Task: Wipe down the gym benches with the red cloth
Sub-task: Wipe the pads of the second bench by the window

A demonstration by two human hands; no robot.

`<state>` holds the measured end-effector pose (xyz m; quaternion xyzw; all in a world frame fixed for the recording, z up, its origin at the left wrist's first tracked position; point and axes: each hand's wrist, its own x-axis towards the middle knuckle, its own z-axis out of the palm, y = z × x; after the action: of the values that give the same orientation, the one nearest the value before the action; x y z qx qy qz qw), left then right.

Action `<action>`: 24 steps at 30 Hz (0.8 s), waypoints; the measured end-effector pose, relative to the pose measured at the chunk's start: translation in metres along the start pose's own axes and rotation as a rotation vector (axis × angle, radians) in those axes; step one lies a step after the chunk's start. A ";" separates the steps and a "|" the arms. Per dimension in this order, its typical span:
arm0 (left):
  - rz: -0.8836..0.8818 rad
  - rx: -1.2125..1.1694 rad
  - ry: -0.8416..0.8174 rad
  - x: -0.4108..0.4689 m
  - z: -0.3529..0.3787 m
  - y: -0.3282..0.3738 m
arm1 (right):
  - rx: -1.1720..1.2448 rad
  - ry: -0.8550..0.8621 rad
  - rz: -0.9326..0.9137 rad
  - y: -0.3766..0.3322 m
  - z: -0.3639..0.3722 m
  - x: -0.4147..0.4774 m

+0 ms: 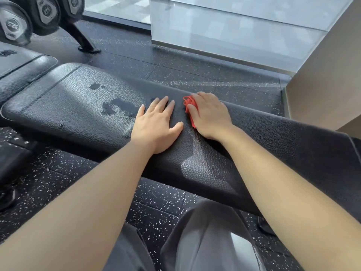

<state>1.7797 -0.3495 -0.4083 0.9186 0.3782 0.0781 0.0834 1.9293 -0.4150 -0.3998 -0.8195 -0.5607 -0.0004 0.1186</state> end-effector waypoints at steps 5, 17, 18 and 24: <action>0.008 0.024 -0.057 -0.001 -0.003 -0.001 | 0.014 -0.015 0.010 -0.002 -0.002 -0.008; 0.149 0.044 -0.023 -0.022 -0.018 -0.058 | -0.030 -0.052 -0.026 -0.025 -0.006 -0.056; 0.148 0.039 -0.008 -0.021 -0.017 -0.057 | -0.025 -0.047 -0.017 -0.025 -0.004 -0.043; 0.142 0.013 0.033 -0.017 -0.014 -0.061 | -0.002 -0.037 0.022 -0.036 0.010 0.033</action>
<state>1.7235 -0.3180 -0.4093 0.9422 0.3140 0.0967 0.0653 1.9071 -0.3706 -0.3982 -0.8256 -0.5537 0.0157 0.1075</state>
